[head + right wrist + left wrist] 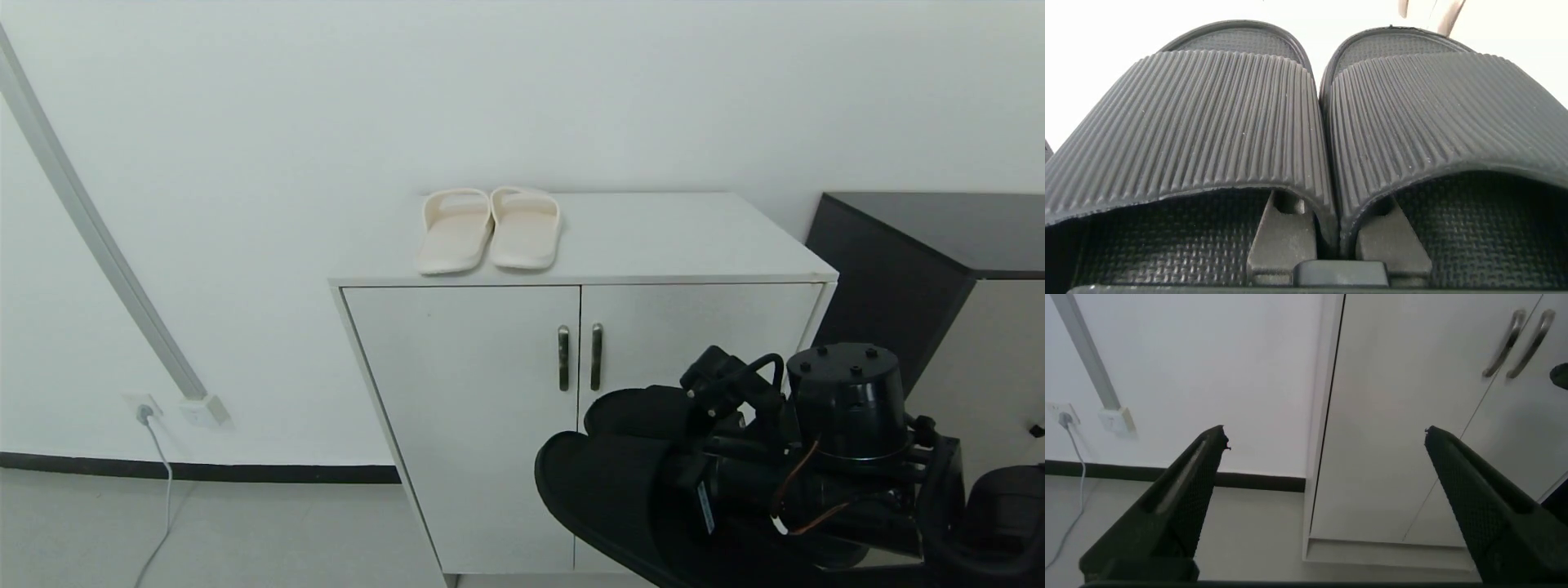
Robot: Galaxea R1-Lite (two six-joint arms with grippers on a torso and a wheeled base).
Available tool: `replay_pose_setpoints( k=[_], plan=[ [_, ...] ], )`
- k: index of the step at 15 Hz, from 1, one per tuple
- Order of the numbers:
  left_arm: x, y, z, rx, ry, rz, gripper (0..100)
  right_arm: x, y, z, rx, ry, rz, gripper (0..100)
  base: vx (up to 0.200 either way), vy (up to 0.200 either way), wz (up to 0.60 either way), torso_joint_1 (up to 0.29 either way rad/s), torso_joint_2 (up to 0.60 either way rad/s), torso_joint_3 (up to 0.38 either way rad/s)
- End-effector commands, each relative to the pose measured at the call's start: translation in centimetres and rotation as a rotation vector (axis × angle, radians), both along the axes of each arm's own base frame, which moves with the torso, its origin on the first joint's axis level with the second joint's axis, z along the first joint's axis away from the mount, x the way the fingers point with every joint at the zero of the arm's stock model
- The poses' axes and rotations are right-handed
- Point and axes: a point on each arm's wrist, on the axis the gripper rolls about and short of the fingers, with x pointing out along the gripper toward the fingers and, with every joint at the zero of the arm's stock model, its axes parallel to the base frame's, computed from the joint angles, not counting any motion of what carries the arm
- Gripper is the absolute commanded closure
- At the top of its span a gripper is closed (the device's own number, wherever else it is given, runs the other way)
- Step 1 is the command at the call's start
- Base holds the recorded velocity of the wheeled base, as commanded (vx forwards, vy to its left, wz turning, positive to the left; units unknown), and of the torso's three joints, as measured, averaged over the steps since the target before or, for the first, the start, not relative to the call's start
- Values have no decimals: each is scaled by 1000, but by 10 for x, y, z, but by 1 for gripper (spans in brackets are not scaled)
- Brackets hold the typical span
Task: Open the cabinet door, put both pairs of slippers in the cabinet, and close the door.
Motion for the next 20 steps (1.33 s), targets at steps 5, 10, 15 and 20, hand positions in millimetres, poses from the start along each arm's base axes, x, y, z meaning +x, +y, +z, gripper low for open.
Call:
replay_pose_setpoints(
  k=[5, 10, 15, 20],
  plan=[
    [0, 0, 0, 0, 1, -1, 0, 7, -1, -11, 4, -6, -18, 100, 0, 0, 0, -157, 485, 322],
    [0, 0, 0, -2, 1, -4, 0, 6, -1, -15, -5, 0, -16, 100, 0, 0, 0, -112, 464, 348],
    [0, -1, 0, 1, 3, -45, 0, 5, -3, -16, -19, -6, -4, 100, 0, 0, 0, -47, 446, 388],
    [0, -1, 0, -11, -1, -42, 0, 3, -4, -19, -7, -19, -3, 100, 0, 0, 0, 0, 41, 38]
  ],
)
